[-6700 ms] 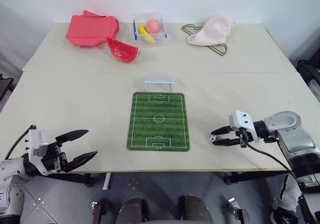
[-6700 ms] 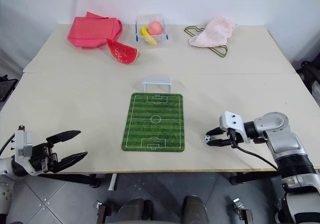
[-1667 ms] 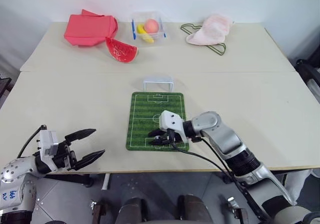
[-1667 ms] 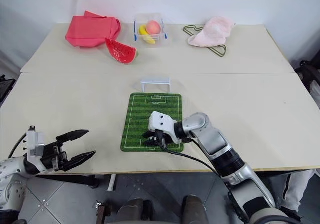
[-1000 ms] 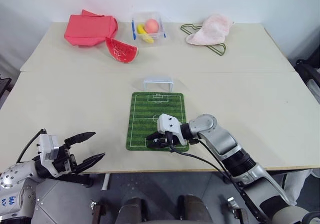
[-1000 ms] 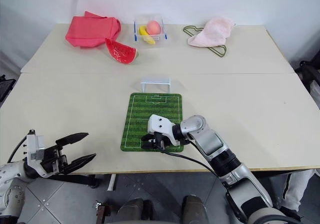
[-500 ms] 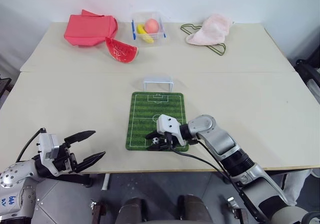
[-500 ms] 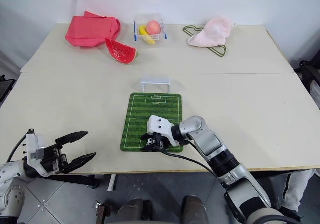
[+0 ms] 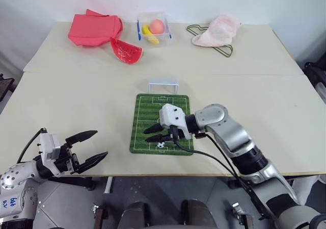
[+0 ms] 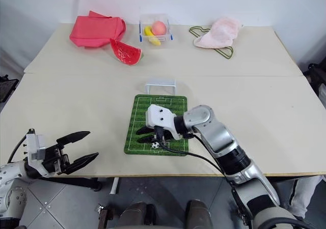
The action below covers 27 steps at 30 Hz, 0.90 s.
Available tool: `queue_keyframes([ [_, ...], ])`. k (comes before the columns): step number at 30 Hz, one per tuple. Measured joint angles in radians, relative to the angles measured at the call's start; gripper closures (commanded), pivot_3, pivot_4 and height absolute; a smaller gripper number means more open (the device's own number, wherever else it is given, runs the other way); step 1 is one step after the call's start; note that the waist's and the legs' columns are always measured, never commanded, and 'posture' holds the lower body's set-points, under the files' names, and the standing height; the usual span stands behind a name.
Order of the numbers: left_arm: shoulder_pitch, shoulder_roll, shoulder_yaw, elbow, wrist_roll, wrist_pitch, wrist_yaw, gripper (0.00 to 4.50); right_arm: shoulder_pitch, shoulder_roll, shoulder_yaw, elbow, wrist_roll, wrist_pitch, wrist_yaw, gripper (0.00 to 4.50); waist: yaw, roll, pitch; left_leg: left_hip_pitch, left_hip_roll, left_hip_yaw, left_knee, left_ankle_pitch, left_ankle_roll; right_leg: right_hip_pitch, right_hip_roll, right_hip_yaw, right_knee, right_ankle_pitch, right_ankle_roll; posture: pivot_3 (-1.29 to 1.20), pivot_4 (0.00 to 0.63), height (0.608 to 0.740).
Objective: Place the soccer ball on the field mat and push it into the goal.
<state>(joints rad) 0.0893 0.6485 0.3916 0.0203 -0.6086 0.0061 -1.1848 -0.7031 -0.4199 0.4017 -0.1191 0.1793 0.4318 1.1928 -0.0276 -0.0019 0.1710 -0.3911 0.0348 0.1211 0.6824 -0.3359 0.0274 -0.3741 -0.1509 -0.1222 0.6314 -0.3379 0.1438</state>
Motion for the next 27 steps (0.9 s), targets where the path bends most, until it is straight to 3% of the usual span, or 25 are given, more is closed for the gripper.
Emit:
queue_keyframes([
  [5, -0.003, 0.000, 0.000, 0.006, 0.000, 0.001, -0.006, 0.00, 0.099, -0.116, -0.008, -0.101, 0.001, 0.039, 0.007, 4.45, -0.002, 0.000, 0.000, 0.000, -0.002, 0.002, 0.000, 0.000, 0.000, 0.000, 0.000, 0.000, -0.001, 0.000, 0.000, 0.00, 0.150, 0.740],
  [16, -0.049, 0.000, -0.018, 0.036, 0.003, 0.002, -0.011, 0.00, 0.135, -0.093, 0.046, -0.040, -0.024, -0.001, -0.015, 4.45, -0.002, -0.001, 0.000, 0.000, -0.002, 0.002, 0.000, 0.000, 0.000, 0.000, 0.001, 0.000, -0.001, 0.000, 0.000, 0.00, 0.150, 0.740],
  [21, -0.054, 0.000, -0.018, 0.037, 0.004, 0.002, -0.012, 0.00, 0.114, -0.040, 0.070, 0.065, -0.038, -0.045, -0.016, 4.45, -0.003, 0.000, 0.000, 0.000, -0.002, 0.002, 0.000, 0.000, 0.000, 0.000, 0.001, 0.000, -0.001, 0.000, 0.000, 0.00, 0.150, 0.740],
  [27, -0.065, 0.000, -0.018, 0.040, 0.008, 0.000, -0.012, 0.00, -0.103, 0.045, 0.004, 0.435, -0.103, -0.175, -0.143, 4.45, -0.010, 0.000, 0.000, 0.000, -0.001, 0.003, 0.000, 0.000, -0.001, -0.001, 0.001, 0.000, 0.000, 0.000, 0.000, 0.00, 0.150, 0.740],
])
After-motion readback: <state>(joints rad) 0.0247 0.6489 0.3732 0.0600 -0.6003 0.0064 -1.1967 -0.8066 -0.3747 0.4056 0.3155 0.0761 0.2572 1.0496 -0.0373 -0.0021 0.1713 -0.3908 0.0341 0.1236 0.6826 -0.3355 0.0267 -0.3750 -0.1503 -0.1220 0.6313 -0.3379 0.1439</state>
